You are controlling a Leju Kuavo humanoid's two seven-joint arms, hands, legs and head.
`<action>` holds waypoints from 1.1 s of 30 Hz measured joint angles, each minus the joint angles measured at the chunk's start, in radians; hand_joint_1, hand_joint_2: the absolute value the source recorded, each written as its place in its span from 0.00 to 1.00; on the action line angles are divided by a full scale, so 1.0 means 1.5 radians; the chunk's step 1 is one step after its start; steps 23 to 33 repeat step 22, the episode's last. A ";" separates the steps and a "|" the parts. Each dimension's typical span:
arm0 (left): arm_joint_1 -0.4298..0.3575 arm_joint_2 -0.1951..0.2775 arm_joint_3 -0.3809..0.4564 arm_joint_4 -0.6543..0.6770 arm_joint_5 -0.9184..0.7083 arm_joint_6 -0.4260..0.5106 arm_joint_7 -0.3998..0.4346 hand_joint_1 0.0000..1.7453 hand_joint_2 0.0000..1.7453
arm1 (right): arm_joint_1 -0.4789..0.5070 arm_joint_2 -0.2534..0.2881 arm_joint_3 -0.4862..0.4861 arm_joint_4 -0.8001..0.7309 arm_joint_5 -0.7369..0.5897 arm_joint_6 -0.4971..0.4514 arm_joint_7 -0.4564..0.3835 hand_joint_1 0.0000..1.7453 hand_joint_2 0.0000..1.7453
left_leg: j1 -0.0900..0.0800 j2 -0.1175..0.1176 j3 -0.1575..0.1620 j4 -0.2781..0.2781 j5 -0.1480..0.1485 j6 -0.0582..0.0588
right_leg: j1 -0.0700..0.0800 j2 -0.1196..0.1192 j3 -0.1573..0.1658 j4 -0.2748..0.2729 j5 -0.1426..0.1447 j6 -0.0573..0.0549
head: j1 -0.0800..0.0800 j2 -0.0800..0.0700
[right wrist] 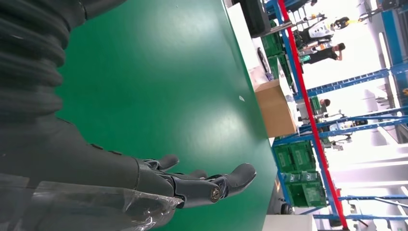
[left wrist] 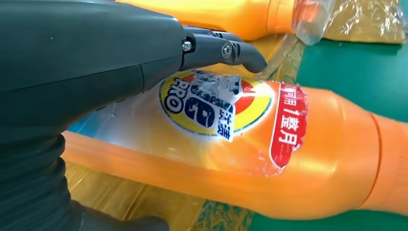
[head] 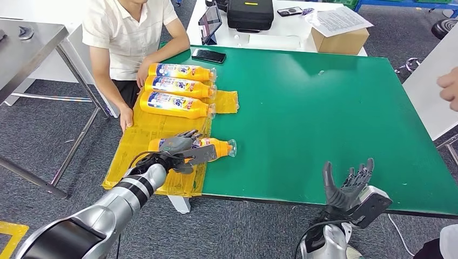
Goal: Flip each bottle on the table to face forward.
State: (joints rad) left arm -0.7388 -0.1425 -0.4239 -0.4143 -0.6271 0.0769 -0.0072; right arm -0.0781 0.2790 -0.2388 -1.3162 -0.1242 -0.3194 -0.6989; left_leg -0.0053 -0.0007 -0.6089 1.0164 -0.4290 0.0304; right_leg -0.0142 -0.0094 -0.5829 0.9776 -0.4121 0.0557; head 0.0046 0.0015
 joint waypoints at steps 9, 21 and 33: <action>-0.010 0.002 0.028 0.013 0.057 -0.074 -0.080 0.00 1.00 | -0.003 -0.003 -0.001 0.021 0.014 0.009 0.000 0.00 1.00 | 0.000 0.000 0.003 0.000 0.000 0.000 | 0.000 0.000 0.002 0.000 0.000 0.000 | 0.000 0.000; 0.206 -0.047 0.072 -0.336 0.293 0.009 -0.300 0.00 1.00 | 0.038 -0.002 -0.007 0.012 0.032 0.032 0.000 0.00 1.00 | -0.001 -0.001 -0.001 0.000 0.000 0.000 | -0.001 0.000 -0.001 0.000 0.000 0.000 | 0.000 0.000; 0.213 -0.048 0.072 -0.349 0.300 0.016 -0.305 0.00 1.00 | 0.040 -0.002 -0.007 0.011 0.034 0.031 0.000 0.00 1.00 | -0.001 -0.001 -0.001 0.000 0.000 0.000 | -0.001 0.000 -0.001 0.000 0.000 0.000 | 0.000 0.000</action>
